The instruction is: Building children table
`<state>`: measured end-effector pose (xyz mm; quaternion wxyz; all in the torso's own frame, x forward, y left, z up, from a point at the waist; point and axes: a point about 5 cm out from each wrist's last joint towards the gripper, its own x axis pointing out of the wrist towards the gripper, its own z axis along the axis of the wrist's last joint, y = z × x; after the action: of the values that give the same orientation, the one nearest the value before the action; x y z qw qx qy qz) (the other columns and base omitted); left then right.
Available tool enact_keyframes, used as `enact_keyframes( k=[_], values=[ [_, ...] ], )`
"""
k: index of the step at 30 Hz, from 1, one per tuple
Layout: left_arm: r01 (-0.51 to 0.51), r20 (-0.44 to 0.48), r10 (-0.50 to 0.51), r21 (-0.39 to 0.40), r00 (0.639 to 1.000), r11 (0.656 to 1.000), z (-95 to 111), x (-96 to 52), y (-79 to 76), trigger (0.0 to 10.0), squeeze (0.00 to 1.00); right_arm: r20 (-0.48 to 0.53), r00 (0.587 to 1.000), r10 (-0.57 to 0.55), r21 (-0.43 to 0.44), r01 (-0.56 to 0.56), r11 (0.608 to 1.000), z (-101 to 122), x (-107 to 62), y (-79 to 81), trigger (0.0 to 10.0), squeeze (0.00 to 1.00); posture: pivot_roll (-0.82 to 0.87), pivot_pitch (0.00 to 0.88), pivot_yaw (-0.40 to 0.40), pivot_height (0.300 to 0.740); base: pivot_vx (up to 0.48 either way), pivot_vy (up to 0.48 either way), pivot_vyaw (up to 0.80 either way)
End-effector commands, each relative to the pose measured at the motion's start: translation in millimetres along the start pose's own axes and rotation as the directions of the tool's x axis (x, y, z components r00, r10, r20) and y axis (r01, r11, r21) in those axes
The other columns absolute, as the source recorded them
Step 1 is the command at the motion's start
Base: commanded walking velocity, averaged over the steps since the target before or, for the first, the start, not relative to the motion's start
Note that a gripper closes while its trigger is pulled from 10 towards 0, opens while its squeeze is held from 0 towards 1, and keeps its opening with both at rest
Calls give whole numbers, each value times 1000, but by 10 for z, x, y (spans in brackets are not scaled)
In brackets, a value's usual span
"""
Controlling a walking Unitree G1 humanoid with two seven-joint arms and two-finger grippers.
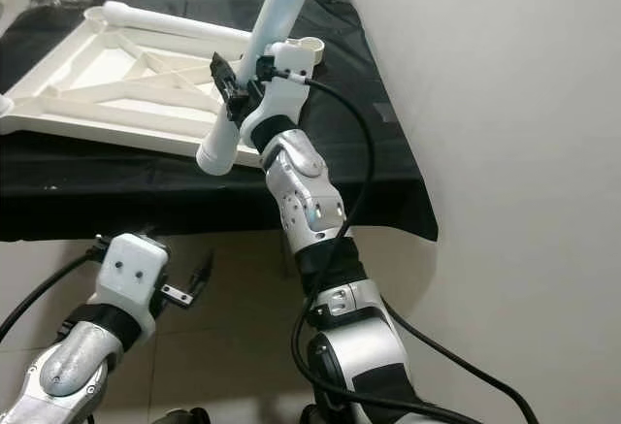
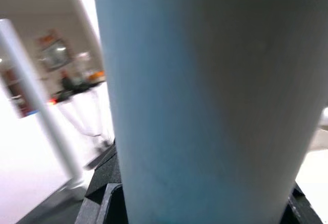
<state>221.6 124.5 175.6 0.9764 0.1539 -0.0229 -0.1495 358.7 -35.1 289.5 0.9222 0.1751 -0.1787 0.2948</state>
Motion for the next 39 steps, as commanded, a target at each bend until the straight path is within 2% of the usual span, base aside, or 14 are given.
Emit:
enact_keyframes(
  k=[1, 5, 13, 32, 39],
  values=[
    [14, -35, -13, 34, 999, 999, -55, 42, 25, 10000, 0, -46, 994, 100, 33, -98, 995, -74, -75, 137, 10000, 0, 105, 136, -33, 740, 0, 0, 0],
    [33, -36, -30, 66, 999, 997, -60, 135, 63, 10000, 0, -93, 979, 182, 44, -178, 983, -142, -196, 222, 10000, 0, 102, 134, -30, 740, 0, 0, 0],
    [26, -39, -22, 108, 999, 994, -68, 257, 166, 10000, 0, -154, 961, 228, 72, -219, 973, -165, -378, 264, 10000, 0, 100, 134, -27, 740, 0, 0, 0],
    [34, -37, -29, 129, 999, 991, -116, 314, 204, 10000, 0, -208, 934, 290, 117, -271, 955, -187, -554, 411, 10000, 0, 93, 129, -24, 740, 0, 0, 0],
    [34, -30, -30, 128, 999, 991, -119, 325, 193, 10000, 0, -210, 930, 303, 137, -279, 951, -181, -572, 462, 10000, 0, 91, 127, -27, 740, 0, 0, 0]
  ],
)
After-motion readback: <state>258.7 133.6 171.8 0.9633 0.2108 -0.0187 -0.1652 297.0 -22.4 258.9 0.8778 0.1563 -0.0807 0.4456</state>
